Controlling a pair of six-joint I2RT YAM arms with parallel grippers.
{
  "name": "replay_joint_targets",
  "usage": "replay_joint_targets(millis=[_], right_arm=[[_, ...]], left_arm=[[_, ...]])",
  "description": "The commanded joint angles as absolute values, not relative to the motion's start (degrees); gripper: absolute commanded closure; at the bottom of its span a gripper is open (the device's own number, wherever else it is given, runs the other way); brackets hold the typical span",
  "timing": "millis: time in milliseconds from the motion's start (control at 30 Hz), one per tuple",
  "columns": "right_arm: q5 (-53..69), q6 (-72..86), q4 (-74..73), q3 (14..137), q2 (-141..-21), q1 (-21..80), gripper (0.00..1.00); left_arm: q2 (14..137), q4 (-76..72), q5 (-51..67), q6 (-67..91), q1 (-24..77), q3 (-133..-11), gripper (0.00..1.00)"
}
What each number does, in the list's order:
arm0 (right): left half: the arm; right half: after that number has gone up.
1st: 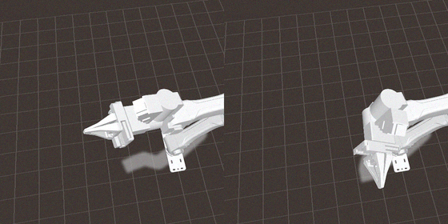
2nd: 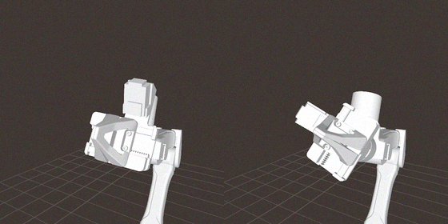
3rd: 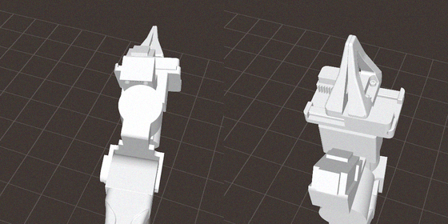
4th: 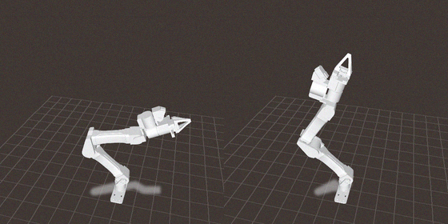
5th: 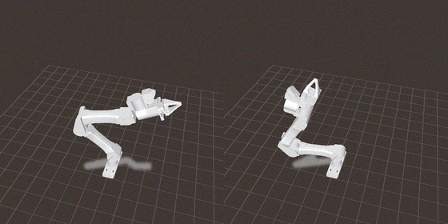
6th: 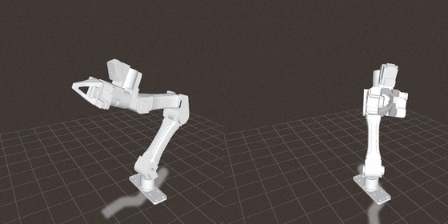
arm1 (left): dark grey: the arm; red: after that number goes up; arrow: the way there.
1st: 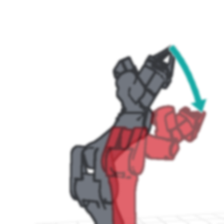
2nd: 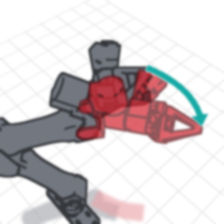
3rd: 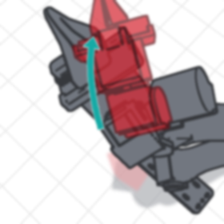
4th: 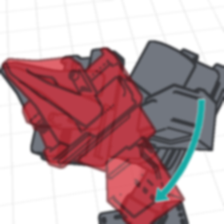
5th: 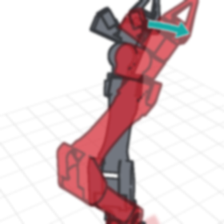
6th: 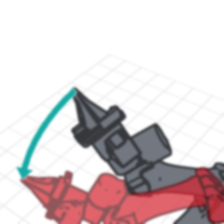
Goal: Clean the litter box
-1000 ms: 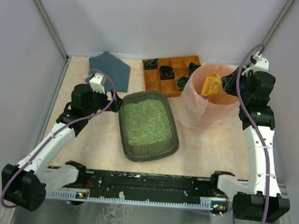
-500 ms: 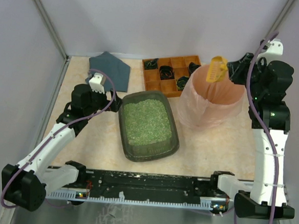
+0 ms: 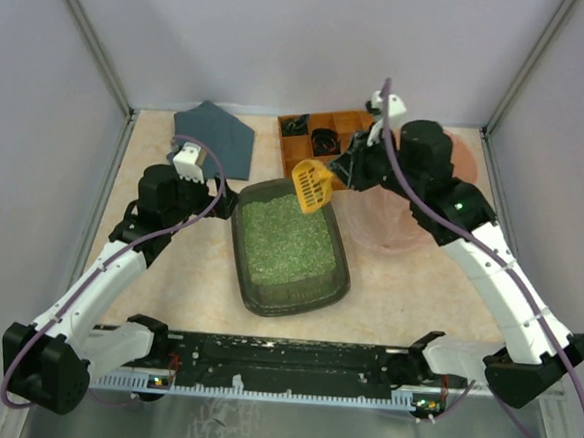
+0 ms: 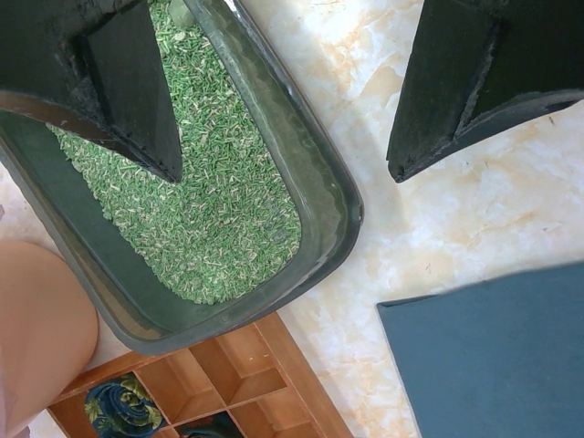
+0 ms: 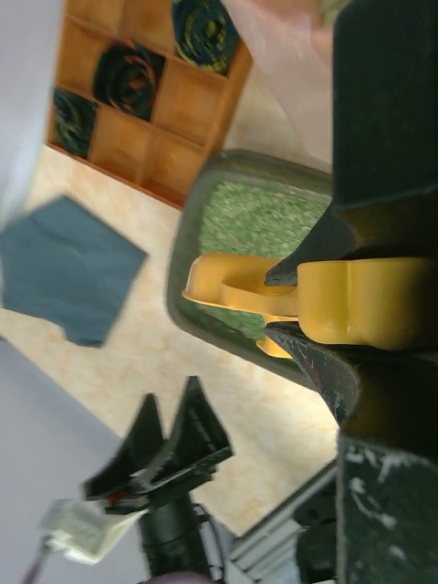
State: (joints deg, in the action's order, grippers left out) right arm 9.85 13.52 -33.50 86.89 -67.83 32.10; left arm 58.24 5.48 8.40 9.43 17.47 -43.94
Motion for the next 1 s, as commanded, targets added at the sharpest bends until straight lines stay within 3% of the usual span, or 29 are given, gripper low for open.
replay_joint_targets(millis=[0,300,967], right_arm=[[9.9,11.72,-31.92,84.21,-69.95,36.43,1.0],[31.3,2.15,-30.79,77.51,-74.57,37.84,1.0],[50.86,-21.97,-35.51,79.24,-85.71,37.88,1.0]], left_arm=[[58.52,4.01,10.31,9.72,17.13,-43.89,0.03],[58.5,3.63,10.75,9.8,17.14,-43.76,0.03],[59.06,3.21,12.0,9.67,17.13,-43.37,0.03]])
